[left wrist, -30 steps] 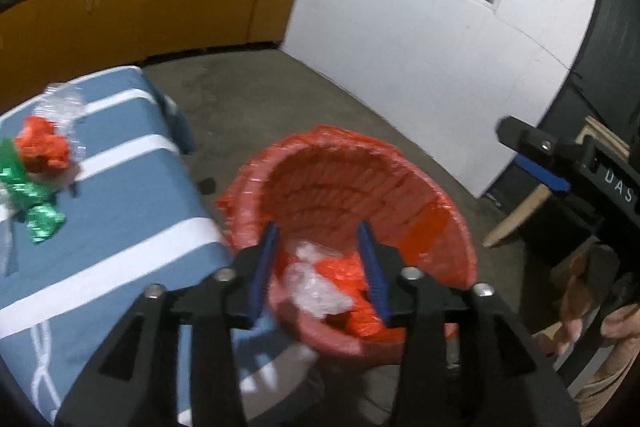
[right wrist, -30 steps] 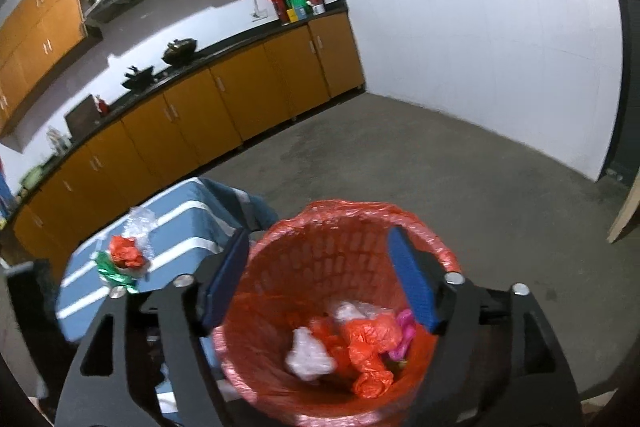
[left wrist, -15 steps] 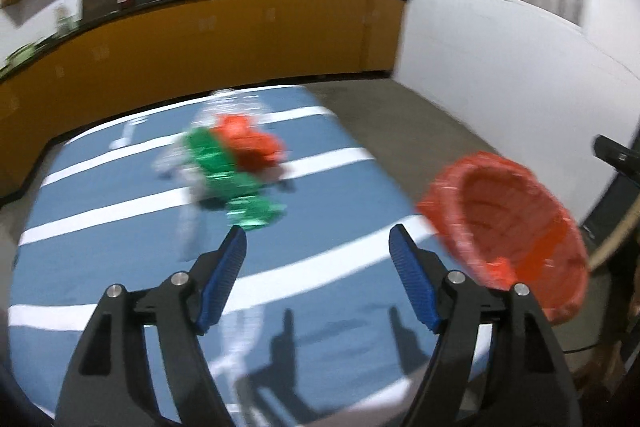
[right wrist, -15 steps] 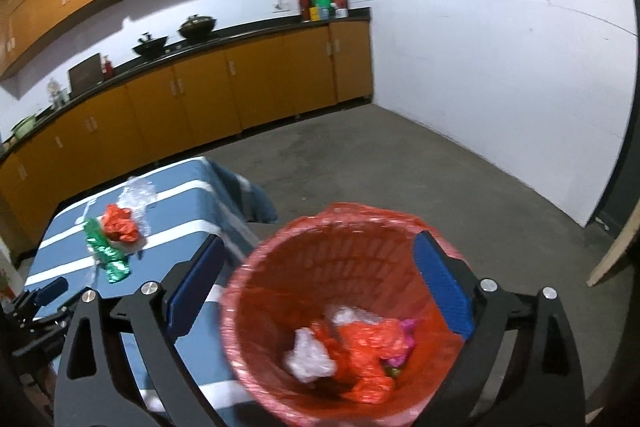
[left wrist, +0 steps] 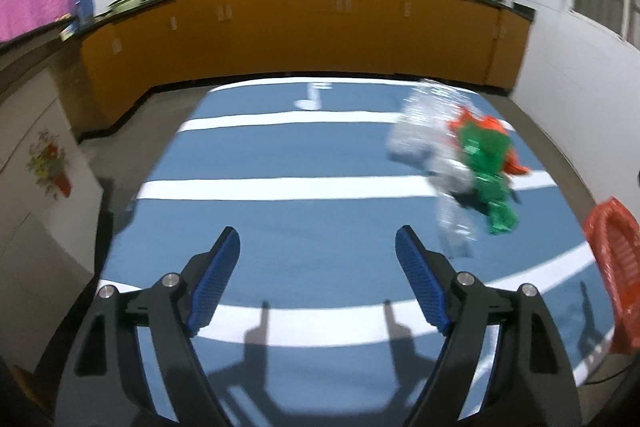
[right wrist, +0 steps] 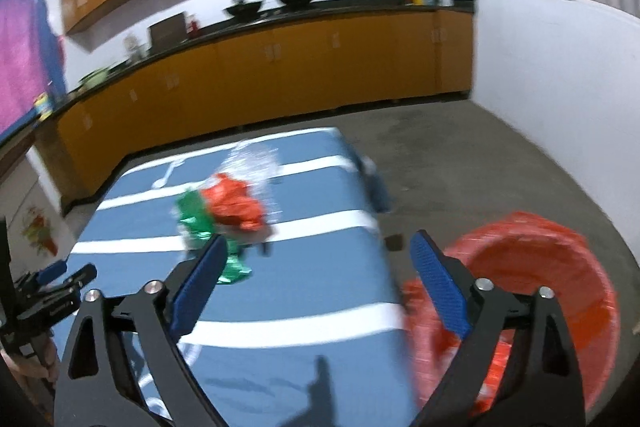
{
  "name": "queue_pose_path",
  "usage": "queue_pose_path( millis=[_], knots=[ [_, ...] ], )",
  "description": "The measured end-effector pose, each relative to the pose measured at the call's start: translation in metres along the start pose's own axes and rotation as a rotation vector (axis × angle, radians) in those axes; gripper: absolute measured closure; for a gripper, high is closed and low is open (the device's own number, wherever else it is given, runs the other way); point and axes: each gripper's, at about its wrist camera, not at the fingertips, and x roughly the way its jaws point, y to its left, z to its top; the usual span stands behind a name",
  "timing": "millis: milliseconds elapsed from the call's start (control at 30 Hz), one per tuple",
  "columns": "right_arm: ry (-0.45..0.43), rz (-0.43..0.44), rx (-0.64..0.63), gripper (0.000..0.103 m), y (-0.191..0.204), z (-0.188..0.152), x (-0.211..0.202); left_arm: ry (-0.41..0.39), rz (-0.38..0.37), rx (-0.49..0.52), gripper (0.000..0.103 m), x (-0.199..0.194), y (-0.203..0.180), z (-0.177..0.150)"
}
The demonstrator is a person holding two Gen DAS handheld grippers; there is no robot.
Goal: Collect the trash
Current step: 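Move both open tools back over the table, then grasp the green bag with the right tool while the left tool grasps clear plastic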
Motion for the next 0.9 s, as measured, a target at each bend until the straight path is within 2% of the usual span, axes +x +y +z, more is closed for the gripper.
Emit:
queue_pose_path(
  millis=[200, 333, 733, 900],
  knots=[
    [0.095, 0.112, -0.084, 0.037, 0.058, -0.005, 0.053, -0.006, 0.024, -0.077, 0.024, 0.006, 0.041, 0.004],
    [0.145, 0.119, -0.146, 0.043, 0.082, -0.013, 0.081, 0.000, 0.020, -0.120, 0.024, 0.011, 0.061, 0.003],
    [0.237, 0.088, -0.185, 0.047, 0.095, -0.022, 0.126, 0.016, -0.028, -0.150, 0.025, 0.025, 0.070, 0.002],
    [0.280, 0.095, -0.200, 0.064, 0.094, -0.025, 0.133, 0.024, -0.061, -0.144, 0.027, 0.029, 0.058, 0.004]
  ],
)
